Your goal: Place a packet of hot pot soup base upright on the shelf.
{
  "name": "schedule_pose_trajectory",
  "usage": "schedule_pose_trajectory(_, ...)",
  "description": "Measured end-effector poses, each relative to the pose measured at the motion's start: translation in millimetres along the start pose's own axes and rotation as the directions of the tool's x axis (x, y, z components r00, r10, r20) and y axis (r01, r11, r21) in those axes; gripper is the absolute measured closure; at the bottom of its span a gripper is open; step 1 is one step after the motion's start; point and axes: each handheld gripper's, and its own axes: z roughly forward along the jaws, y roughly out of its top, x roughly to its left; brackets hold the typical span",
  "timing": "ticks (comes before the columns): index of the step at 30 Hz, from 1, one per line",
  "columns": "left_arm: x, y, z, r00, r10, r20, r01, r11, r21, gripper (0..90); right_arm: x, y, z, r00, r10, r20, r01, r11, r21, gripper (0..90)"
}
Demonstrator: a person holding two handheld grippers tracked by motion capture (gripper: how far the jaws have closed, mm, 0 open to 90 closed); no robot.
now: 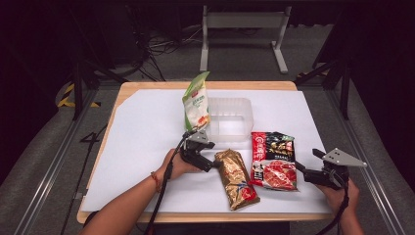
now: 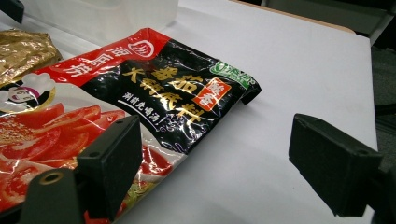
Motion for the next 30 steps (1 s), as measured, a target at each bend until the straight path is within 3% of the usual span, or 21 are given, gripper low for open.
schedule_pose_trajectory(3,1.4,5.9,8.3,0.9995,-0.001,0.032,0.0,0.9989,0.048,15.8,0.3,0.0,0.1,1.0,-0.003,-0.001,0.003,1.0,0.001,18.1)
schedule_pose_trajectory(5,-1.9,9.0,12.5,0.9997,0.012,0.021,-0.013,0.9986,0.051,15.9,0.0,-0.3,0.7,1.0,0.001,-0.002,-0.001,1.0,0.005,18.0)
schedule_pose_trajectory(7,-6.7,11.8,16.0,0.9984,0.016,0.055,-0.02,0.9971,0.073,18.0,0.0,-0.6,1.8,1.0,0.001,0.001,-0.001,1.0,0.015,17.9)
schedule_pose_trajectory(10,-5.2,10.9,19.9,0.9937,-0.034,0.107,0.024,0.9951,0.096,20.3,1.0,-0.6,2.9,1.0,-0.004,-0.003,0.004,1.0,0.024,17.9)
schedule_pose_trajectory(12,-4.2,10.9,19.1,0.9932,-0.04,0.11,0.03,0.9951,0.094,22.7,1.7,-0.3,3.5,1.0,-0.007,-0.004,0.008,1.0,0.028,17.9)
schedule_pose_trajectory(15,-2.8,9.9,16.7,0.9899,-0.053,0.132,0.041,0.9948,0.094,34.5,2.3,0.0,4.0,0.9999,-0.012,-0.003,0.012,0.999,0.03,17.8)
schedule_pose_trajectory(16,-2.1,9.1,16.0,0.9893,-0.066,0.13,0.055,0.9948,0.085,34.5,2.5,0.0,4.2,0.9999,-0.012,-0.003,0.012,0.999,0.031,17.9)
schedule_pose_trajectory(17,-2.1,8.7,15.2,0.9892,-0.075,0.126,0.066,0.9948,0.077,45.1,2.1,0.0,4.6,0.9999,-0.012,-0.004,0.012,0.999,0.032,17.9)
schedule_pose_trajectory(21,0.0,6.0,10.1,0.9896,-0.08,0.119,0.077,0.9966,0.027,68.1,1.9,-0.2,4.8,0.9999,-0.01,-0.004,0.011,0.999,0.033,17.8)
schedule_pose_trajectory(25,-5.1,4.9,7.9,0.9949,-0.061,0.081,0.061,0.9981,-0.003,76.3,1.7,0.0,4.3,0.9999,-0.012,-0.005,0.012,1.0,0.029,17.8)
schedule_pose_trajectory(30,-8.2,4.3,0.6,0.9939,-0.081,0.075,0.086,0.994,-0.068,82.0,2.0,0.5,3.3,0.9998,-0.021,0.002,0.021,1.0,0.023,17.8)
